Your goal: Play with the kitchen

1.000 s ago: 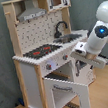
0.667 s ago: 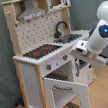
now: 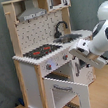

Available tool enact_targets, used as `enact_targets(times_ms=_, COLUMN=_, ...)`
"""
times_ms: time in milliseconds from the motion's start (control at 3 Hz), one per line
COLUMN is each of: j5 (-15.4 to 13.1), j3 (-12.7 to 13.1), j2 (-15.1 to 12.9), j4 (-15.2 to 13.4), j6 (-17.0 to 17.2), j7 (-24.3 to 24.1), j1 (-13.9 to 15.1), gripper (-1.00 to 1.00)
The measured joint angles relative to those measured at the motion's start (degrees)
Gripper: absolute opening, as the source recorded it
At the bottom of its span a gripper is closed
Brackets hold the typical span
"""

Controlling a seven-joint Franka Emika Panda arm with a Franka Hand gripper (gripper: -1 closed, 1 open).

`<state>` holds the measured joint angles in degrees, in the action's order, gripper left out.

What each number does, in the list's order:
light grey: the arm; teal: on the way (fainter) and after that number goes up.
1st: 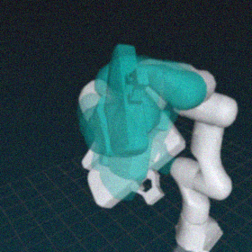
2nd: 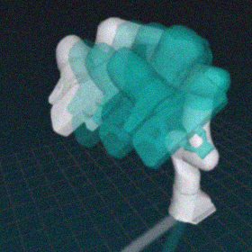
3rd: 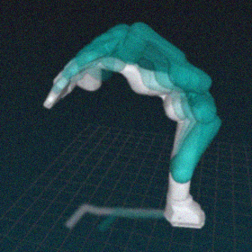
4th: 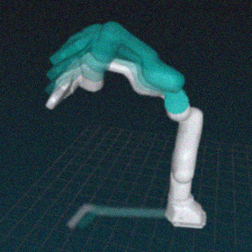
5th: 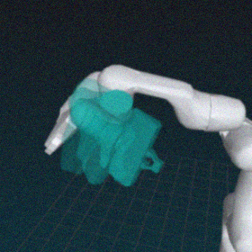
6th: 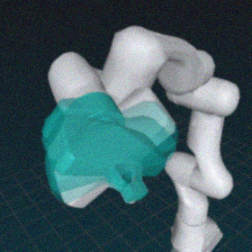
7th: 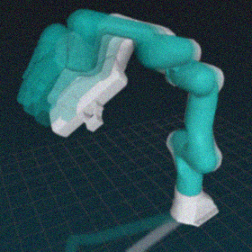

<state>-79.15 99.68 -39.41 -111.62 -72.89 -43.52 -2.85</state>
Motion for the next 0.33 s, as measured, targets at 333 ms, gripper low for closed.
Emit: enact_targets(times_ms=333, j5=-3.46, j3=-1.79, j2=0.00, j4=1.51, j6=1.58, j7=1.63, j1=-3.63, gripper=1.00)
